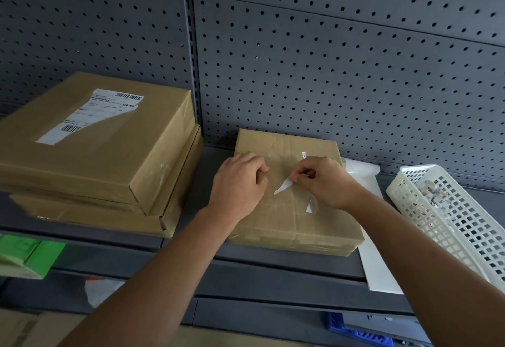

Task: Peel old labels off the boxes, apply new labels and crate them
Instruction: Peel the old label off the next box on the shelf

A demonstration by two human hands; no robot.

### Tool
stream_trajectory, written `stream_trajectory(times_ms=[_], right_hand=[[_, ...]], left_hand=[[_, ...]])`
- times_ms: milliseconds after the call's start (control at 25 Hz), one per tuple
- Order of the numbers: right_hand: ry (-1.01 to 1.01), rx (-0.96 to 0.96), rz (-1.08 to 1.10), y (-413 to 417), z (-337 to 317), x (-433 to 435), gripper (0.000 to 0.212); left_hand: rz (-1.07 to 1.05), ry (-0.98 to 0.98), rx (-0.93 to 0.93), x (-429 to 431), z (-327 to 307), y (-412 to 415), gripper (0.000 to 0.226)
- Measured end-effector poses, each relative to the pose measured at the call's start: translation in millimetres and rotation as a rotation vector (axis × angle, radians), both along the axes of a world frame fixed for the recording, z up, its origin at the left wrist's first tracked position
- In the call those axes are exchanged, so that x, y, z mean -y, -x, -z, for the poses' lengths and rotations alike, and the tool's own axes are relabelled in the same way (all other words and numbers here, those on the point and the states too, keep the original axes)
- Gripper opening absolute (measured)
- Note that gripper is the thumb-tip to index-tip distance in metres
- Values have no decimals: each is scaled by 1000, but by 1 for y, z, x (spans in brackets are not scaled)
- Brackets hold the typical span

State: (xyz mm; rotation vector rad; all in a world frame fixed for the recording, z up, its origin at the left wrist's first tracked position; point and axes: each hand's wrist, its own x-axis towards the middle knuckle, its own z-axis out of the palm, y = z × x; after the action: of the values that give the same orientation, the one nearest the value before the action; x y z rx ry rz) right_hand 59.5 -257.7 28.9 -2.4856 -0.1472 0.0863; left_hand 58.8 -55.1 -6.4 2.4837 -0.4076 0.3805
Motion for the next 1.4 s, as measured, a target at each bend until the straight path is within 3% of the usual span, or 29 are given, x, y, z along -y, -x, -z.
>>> stream_trajectory(times_ms=[120,360,560,760,1000,1200,1400], right_hand=[[-91,8,49,3,2,2,13],[37,-6,13,-1,2,-6,18],[-45,-14,40,2,1,0,17],[-17,69,32,2,7,-5,18],[41,33,10,1,6,-7,21],[-194,-8,113,3,5,0,19],[31,27,22,0,6,-10,20]], left_hand=[[5,5,12,0,0,0,16],[0,-9,17,-1,2,0,16],[9,5,19,0,1,0,15],[8,7,31,0,2,-2,15],[11,-1,34,0,4,-2,14],[10,4,31,0,3,-1,16],[5,-9,24,0,3,-1,16]])
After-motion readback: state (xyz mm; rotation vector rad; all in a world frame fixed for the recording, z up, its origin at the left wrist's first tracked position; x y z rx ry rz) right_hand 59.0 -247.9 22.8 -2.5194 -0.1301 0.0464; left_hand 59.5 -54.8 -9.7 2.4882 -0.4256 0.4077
